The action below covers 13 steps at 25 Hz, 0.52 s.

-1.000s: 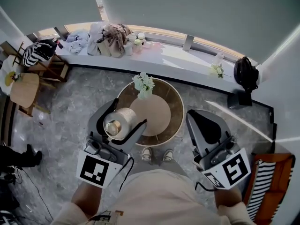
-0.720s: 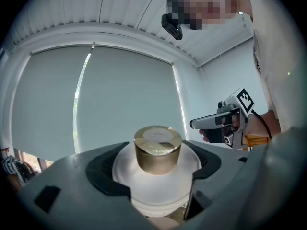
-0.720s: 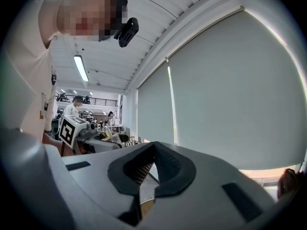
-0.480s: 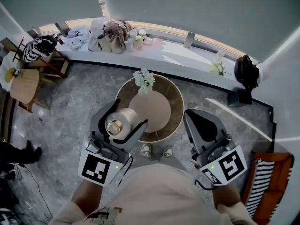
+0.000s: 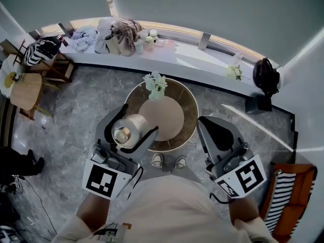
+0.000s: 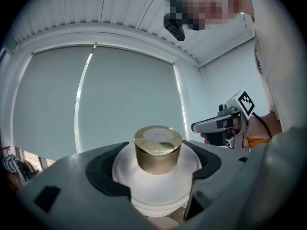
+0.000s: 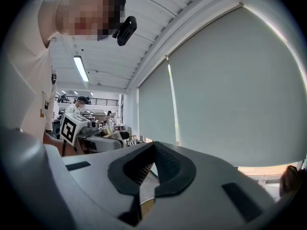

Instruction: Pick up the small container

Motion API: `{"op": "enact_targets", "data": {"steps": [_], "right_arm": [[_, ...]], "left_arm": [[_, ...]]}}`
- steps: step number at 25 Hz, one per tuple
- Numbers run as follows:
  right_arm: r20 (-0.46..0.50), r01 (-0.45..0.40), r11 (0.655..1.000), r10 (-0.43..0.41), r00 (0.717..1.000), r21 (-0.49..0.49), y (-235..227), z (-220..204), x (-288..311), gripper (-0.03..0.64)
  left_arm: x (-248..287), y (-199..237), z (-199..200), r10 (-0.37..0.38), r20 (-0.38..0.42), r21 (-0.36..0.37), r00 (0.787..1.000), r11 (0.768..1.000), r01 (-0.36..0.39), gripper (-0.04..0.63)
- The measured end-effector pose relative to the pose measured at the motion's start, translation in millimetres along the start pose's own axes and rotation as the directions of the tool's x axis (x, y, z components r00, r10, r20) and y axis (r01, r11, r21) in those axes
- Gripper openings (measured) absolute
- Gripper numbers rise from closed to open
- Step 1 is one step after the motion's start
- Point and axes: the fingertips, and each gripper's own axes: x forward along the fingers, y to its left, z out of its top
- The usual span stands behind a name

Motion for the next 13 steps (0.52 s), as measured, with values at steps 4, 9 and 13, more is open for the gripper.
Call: {"op": "enact_targets", "data": {"steps": [4, 9, 13], "right_arm": [[-0.006, -0.001, 1.000, 0.001, 1.000, 0.000, 0.2, -1.0, -0.9, 0.005], [-0.013, 0.002, 1.000, -0.002, 1.000, -0.001, -1.0, -3.8, 0.0, 0.006], [-0.015, 0.006, 1.000, -0.006, 1.000, -0.001, -3.4, -4.7, 0.3, 0.005]], "left_arm": [[-0.1, -2.5, 0.7, -0.006, 0.001, -0.002, 1.000, 1.000, 0.006, 0.350], [1.6, -2.9, -0.4, -0.010, 0.001, -0.003, 1.000, 1.000, 0.010, 0.350], [3.6, -1.9, -1.6, -0.011, -0.005, -0.001, 1.000, 1.000, 0.011, 0.350]]}}
